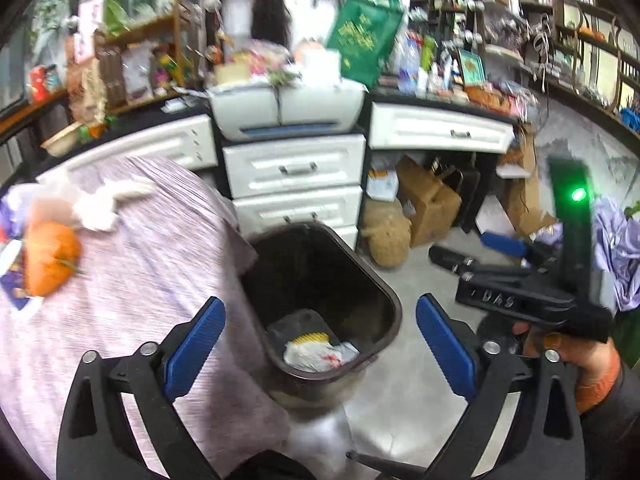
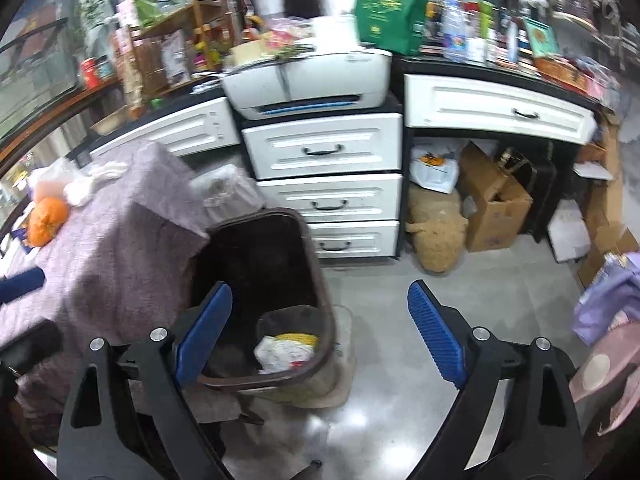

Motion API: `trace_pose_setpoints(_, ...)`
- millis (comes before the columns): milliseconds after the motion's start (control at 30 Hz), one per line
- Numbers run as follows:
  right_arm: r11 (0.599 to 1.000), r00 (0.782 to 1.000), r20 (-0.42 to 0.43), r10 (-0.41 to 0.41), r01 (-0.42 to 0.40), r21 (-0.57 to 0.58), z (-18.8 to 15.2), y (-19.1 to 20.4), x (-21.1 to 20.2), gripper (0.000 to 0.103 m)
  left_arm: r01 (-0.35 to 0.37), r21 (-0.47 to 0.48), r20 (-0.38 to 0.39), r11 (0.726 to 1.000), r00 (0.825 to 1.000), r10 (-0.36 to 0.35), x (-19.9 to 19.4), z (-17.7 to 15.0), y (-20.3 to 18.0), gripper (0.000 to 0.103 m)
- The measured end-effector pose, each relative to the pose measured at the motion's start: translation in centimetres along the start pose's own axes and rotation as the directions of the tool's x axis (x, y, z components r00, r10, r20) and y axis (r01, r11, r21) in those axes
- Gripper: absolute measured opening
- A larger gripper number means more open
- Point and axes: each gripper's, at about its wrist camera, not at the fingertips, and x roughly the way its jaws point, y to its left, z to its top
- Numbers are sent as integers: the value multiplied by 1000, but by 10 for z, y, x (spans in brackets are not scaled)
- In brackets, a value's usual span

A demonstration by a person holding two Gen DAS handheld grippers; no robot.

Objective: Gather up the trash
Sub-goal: 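Move both grippers back over the table toward the orange and cup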

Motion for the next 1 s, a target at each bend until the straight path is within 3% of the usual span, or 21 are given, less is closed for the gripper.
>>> trace_pose_setpoints(167,995,996,0,87,-87,-55,11,41,0,90,-76,-16,35,997,996,76,-29,0,29,98)
trace_pose_setpoints(433,956,974,-15,224,-223,-193,27,126,-1,94,-223,-68,50,972,973,227,-63,-11,94,98)
trace_pose_setpoints(767,872,920,-99,379,-391,-296,32,220,4,95,-390,-156,-18,908,920,392,-88,-39,186,98)
trace_pose_setpoints(1000,805,896,-154,417,-443,-394,35,280,17,95,-445,-261,-104,857,895,434,-90,-61,258,97)
